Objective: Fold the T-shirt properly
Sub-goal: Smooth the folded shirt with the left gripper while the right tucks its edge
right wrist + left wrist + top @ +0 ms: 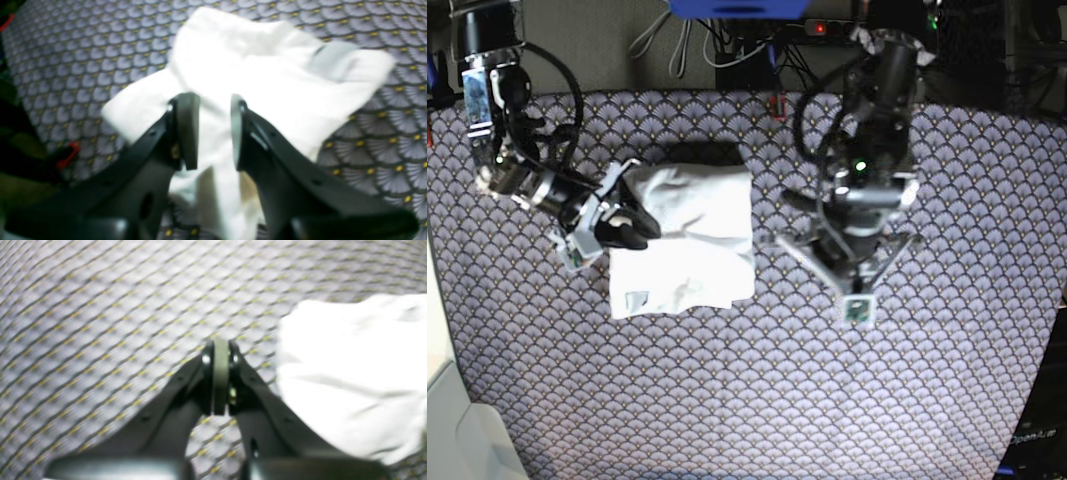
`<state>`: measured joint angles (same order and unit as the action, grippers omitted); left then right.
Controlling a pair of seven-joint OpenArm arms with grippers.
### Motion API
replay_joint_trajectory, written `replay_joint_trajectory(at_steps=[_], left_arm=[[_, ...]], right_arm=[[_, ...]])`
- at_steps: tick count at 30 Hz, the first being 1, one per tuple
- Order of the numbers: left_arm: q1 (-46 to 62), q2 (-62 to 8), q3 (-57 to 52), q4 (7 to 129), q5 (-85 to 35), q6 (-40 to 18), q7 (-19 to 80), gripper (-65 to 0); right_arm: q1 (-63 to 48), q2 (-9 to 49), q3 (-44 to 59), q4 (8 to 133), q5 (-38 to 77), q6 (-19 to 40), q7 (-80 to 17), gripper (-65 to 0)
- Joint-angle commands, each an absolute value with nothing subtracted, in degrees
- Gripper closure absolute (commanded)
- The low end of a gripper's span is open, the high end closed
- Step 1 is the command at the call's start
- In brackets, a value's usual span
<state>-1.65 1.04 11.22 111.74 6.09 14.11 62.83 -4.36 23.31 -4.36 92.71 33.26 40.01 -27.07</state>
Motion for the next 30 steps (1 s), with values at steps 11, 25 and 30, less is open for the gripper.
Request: replay_joint_trajectory(at_steps=[11, 25, 30], left_arm=[[-12.5, 4.5, 16.9, 86.1, 5.3, 14.8, 52.5, -0.5], [-16.0, 8.7, 16.9, 68.9, 5.3, 14.7, 42.9, -0.5], [-17.8, 8.7, 16.9, 65.3, 5.3, 14.7, 42.8, -0.5]], right_arm=[[-6.1, 22.5, -4.0, 93.7, 34.2, 40.0, -25.5, -16.4], [-7.7, 22.6, -3.9, 86.5, 34.1, 40.0, -24.9, -12.7], [-7.7, 22.6, -3.9, 82.8, 34.1, 40.0, -24.9, -11.5]])
